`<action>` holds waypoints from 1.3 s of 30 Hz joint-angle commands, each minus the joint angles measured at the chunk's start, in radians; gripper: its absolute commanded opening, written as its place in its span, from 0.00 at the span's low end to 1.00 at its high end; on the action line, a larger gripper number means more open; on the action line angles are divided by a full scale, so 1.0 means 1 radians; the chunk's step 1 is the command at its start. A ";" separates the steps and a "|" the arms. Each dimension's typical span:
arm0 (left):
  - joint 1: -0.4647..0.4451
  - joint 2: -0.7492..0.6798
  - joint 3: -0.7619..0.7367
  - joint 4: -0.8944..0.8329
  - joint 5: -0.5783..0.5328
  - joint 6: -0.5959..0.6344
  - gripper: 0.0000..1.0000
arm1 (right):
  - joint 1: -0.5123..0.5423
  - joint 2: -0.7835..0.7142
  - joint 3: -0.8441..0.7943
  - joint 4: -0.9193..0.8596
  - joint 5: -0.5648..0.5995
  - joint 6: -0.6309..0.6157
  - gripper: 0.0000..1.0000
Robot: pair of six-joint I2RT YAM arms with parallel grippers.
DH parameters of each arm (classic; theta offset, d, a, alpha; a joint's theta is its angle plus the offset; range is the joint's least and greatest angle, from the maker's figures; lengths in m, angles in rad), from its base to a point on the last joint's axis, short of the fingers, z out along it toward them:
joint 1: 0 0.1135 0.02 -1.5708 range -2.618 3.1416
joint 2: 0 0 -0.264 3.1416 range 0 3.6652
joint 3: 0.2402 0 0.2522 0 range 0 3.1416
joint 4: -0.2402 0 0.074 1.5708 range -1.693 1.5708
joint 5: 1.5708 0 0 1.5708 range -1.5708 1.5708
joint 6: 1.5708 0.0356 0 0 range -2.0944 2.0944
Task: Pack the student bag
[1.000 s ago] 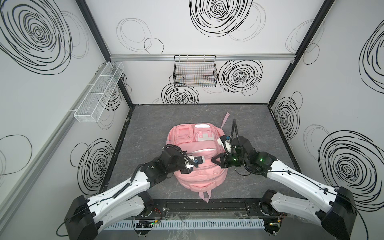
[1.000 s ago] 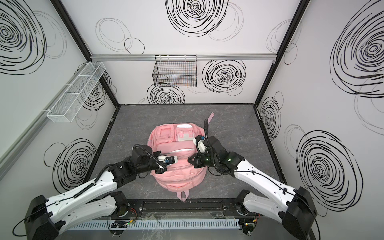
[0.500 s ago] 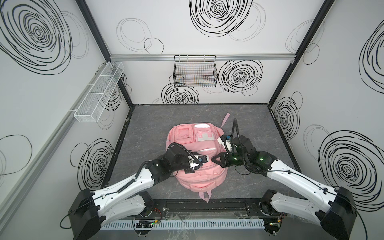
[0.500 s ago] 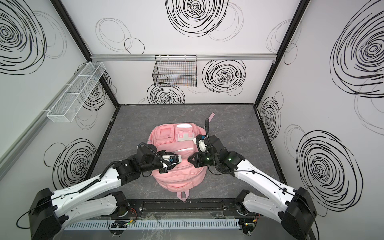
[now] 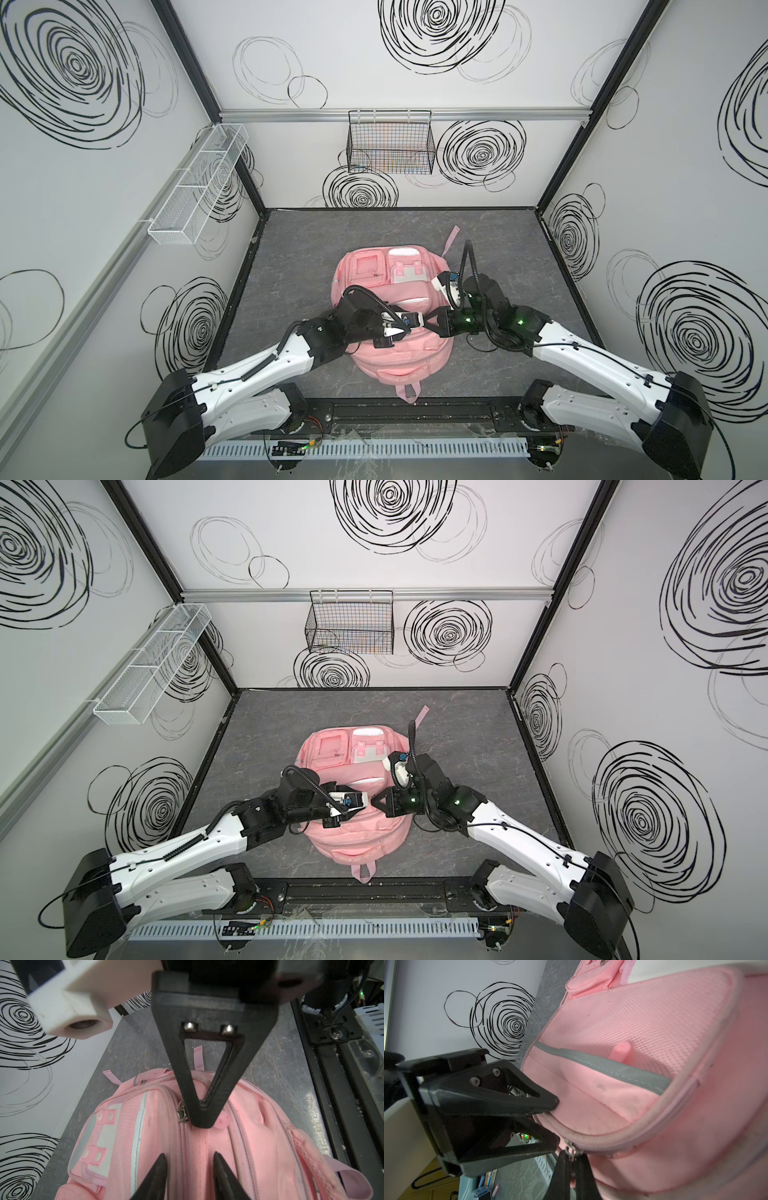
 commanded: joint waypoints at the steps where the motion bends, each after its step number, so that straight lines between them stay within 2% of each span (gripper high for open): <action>1: -0.008 0.008 0.036 0.014 0.022 -0.001 0.40 | 0.009 -0.025 0.010 0.104 -0.011 0.004 0.00; 7: -0.008 0.011 0.037 0.022 0.014 -0.006 0.33 | 0.013 -0.030 0.002 0.102 -0.008 0.004 0.00; 10: -0.007 0.014 0.038 0.028 -0.007 -0.011 0.22 | 0.013 -0.031 0.009 0.083 0.009 -0.003 0.00; 14: -0.002 0.013 0.036 0.015 -0.047 -0.007 0.00 | 0.008 -0.041 0.041 0.009 0.068 -0.049 0.00; 17: 0.000 -0.008 0.013 0.013 -0.057 -0.002 0.00 | -0.024 -0.051 0.044 -0.080 0.118 -0.102 0.00; 28: 0.020 -0.066 -0.030 0.024 -0.065 0.024 0.00 | -0.269 -0.053 0.058 -0.298 0.146 -0.273 0.00; 34: 0.020 -0.068 -0.044 0.028 -0.026 0.030 0.00 | -0.340 -0.002 0.036 -0.242 0.153 -0.313 0.00; 39: 0.020 -0.061 -0.048 0.028 0.010 0.043 0.00 | -0.359 0.060 0.041 -0.167 0.147 -0.315 0.00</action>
